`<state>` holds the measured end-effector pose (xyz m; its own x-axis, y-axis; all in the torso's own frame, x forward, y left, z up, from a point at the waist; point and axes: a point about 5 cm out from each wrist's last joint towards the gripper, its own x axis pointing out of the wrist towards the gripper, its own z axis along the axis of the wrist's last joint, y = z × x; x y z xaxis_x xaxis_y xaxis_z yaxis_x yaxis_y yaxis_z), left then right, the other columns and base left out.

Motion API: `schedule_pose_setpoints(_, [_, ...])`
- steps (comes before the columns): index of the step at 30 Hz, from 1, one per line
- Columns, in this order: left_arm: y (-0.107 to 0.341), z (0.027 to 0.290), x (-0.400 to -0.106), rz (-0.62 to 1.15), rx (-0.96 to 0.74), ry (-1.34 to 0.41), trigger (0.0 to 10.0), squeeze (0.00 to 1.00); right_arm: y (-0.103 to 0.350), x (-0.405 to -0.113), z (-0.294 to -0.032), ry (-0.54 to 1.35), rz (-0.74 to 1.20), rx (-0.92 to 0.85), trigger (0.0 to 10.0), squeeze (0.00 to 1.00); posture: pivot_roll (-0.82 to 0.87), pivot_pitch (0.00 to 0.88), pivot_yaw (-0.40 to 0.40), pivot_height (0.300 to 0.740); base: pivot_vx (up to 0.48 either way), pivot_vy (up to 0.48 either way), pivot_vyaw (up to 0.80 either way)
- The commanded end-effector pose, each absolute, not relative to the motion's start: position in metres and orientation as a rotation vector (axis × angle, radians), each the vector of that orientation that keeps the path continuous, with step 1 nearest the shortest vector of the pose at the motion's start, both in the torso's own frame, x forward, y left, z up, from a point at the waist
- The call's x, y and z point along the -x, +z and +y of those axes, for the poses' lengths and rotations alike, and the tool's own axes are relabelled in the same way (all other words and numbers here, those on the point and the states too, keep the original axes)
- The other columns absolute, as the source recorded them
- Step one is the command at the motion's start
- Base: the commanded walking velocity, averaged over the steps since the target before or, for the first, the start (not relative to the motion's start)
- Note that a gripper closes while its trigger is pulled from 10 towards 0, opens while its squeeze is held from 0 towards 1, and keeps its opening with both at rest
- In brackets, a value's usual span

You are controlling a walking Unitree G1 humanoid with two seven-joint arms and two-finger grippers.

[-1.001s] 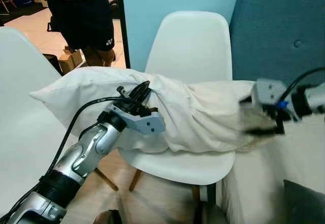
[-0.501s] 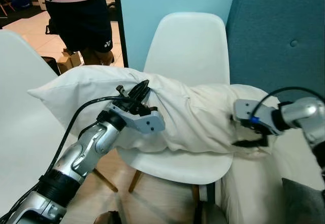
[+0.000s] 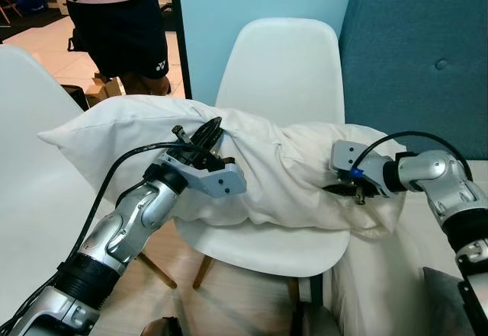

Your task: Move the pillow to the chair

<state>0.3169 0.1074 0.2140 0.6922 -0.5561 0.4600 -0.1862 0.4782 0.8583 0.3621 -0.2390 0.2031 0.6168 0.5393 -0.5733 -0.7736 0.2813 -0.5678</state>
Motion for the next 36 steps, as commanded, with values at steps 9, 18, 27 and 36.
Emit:
schedule_pose_setpoints(9, [0.292, 0.110, -0.336, -0.963, -0.822, -0.101, 10.0, 0.00, 0.281, -0.386, -0.271, 0.328, 0.072, 0.956, 0.0, 0.00, 0.00, 0.001, -0.032, 0.537, 0.000, 0.000, 0.00])
schedule_pose_setpoints(18, [0.328, 0.080, -0.321, -1.181, -0.894, -0.222, 10.0, 0.00, 0.324, -0.379, -0.300, 0.105, 0.001, 0.933, 0.0, 0.00, -0.01, 0.004, -0.035, 0.537, 0.000, 0.000, 0.00])
schedule_pose_setpoints(27, [0.216, 0.104, -0.328, -0.862, -1.075, -0.374, 10.0, 0.00, 0.263, -0.379, -0.271, 0.328, 0.119, 0.921, 0.0, 0.00, -0.01, 0.012, -0.026, 0.537, 0.000, 0.000, 0.00])
schedule_pose_setpoints(36, [0.125, 0.181, -0.325, -0.420, -1.128, -0.302, 10.0, 0.00, 0.189, -0.353, -0.225, 0.686, 0.323, 0.762, 0.0, 0.00, -0.01, 0.012, -0.035, 0.537, 0.000, 0.000, 0.00])
